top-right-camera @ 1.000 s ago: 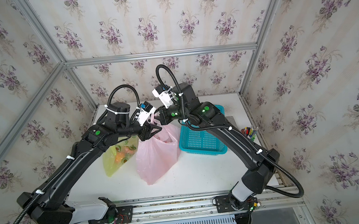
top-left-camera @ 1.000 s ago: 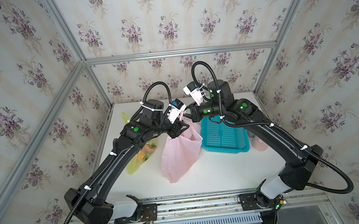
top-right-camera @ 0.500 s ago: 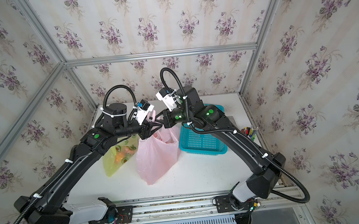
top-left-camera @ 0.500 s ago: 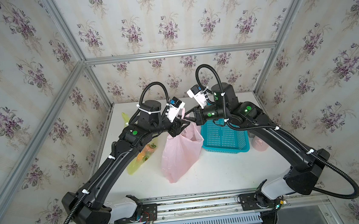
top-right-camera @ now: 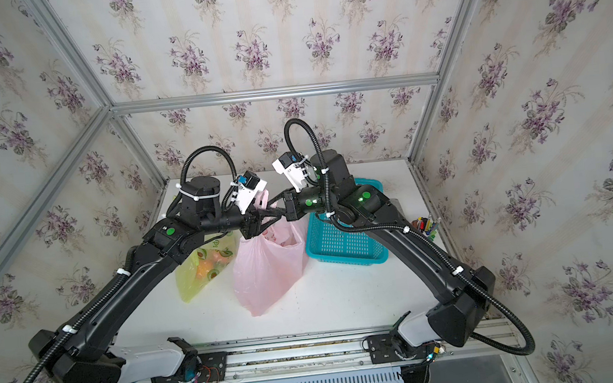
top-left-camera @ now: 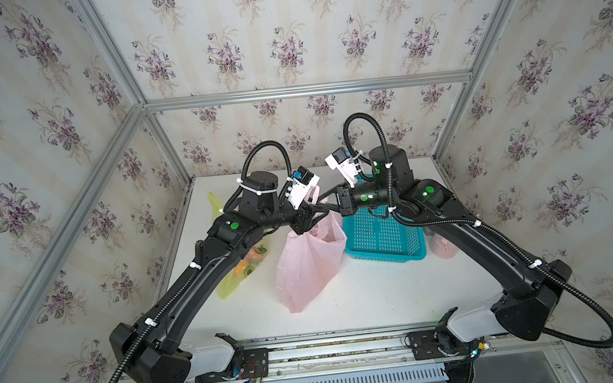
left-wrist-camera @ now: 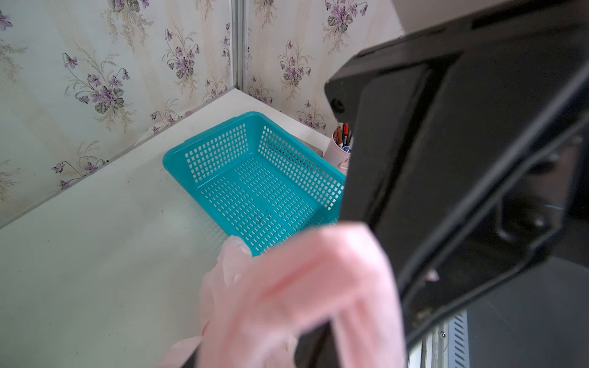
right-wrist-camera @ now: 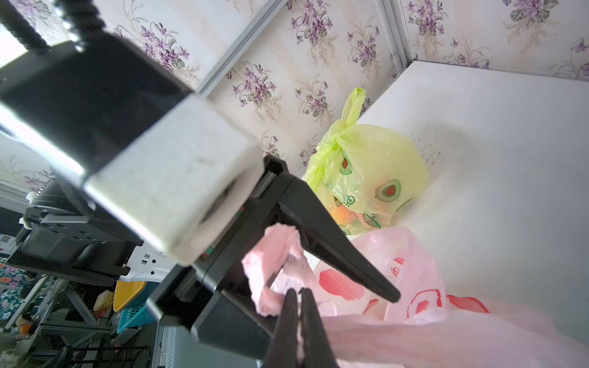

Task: Place the peach into a plastic bag & tie a knot
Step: Cross the plastic bag at the center of the board.

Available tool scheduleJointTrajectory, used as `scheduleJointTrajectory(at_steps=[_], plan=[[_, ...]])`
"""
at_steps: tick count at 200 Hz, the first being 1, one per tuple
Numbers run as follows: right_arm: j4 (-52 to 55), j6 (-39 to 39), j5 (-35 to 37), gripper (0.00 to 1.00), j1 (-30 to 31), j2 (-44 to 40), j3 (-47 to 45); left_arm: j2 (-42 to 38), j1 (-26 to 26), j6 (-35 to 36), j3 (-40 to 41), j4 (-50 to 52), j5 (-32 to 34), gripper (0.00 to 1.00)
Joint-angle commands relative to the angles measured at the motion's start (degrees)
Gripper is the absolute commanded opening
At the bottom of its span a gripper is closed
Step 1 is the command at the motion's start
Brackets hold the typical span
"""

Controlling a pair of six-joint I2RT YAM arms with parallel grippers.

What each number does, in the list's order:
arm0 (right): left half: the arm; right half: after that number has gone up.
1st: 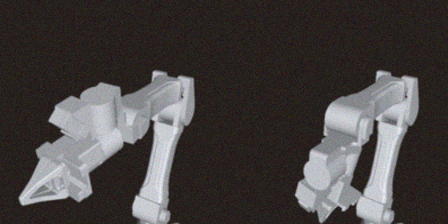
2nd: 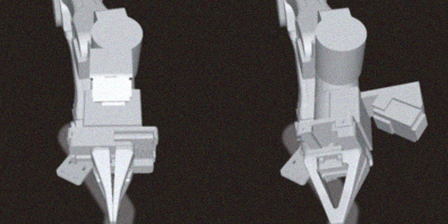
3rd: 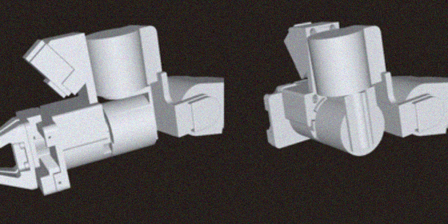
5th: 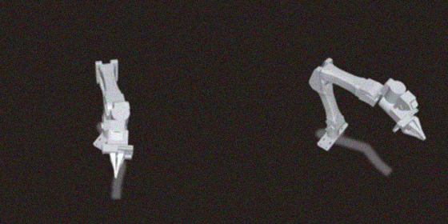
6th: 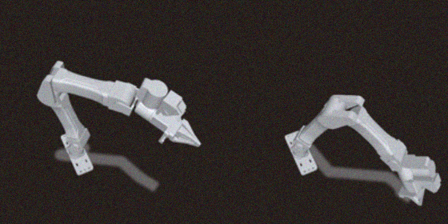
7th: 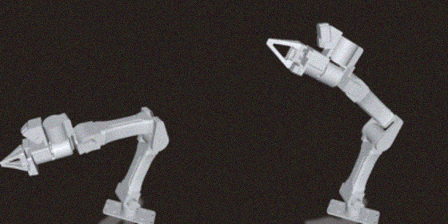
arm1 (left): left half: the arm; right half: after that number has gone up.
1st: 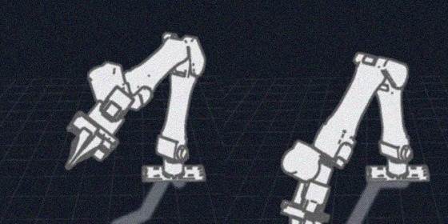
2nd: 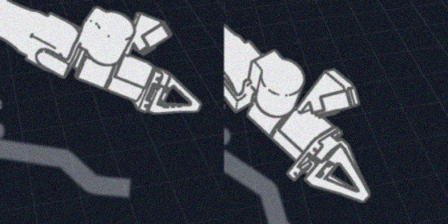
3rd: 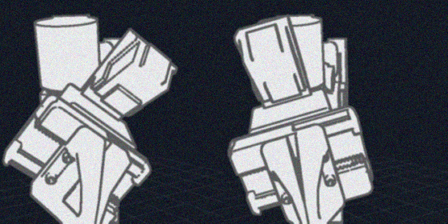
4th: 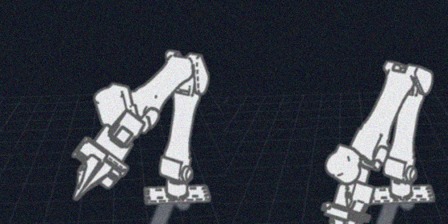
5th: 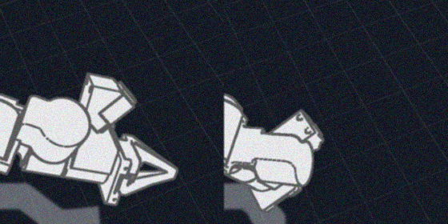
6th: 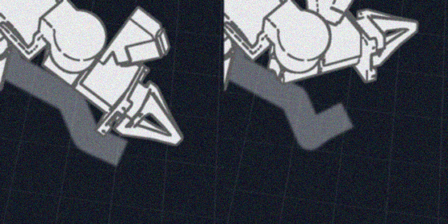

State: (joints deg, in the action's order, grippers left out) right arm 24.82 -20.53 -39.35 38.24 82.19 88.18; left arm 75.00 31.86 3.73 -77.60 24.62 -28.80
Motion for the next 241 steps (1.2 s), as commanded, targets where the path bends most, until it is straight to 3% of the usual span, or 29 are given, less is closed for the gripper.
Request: scheduleJointTrajectory(at_steps=[1,24,60,73,87,104,129,241], plan=[[-2.8,-2.4,-5.8,0.0,-0.1,-0.3,-0.9,-0.4,-0.1,-1.1,0.7,-4.9,1.5,0.36],[-4.8,-4.3,-7.6,0.0,-0.9,-0.7,-2.5,-1.8,0.0,-1.2,2.3,-8.0,2.2,0.19],[-4.9,-4.9,-8.0,0.06,-2.2,-1.0,-3.4,-3.0,0.0,-1.7,3.6,-10.9,2.5,0.06],[-4.8,-4.7,-8.0,0.21,-2.7,-1.4,-3.7,-2.5,0.0,-1.6,3.4,-10.9,1.9,0.0],[-4.0,-4.3,-7.0,0.4,-3.7,-2.6,-4.0,-2.0,-0.1,-1.5,3.3,-10.9,1.2,0.0],[-2.2,-3.0,-5.3,0.51,-5.6,-4.3,-4.1,-1.6,0.0,-1.5,3.3,-10.8,0.9,0.0],[-1.8,-2.3,-6.1,0.55,-9.5,-6.0,-4.6,-1.5,0.0,-1.4,3.1,-10.7,0.1,0.0],[-6.9,-5.5,-13.0,0.53,-8.8,2.7,4.6,-0.5,0.0,-0.6,1.8,-7.2,-2.0,0.0]])
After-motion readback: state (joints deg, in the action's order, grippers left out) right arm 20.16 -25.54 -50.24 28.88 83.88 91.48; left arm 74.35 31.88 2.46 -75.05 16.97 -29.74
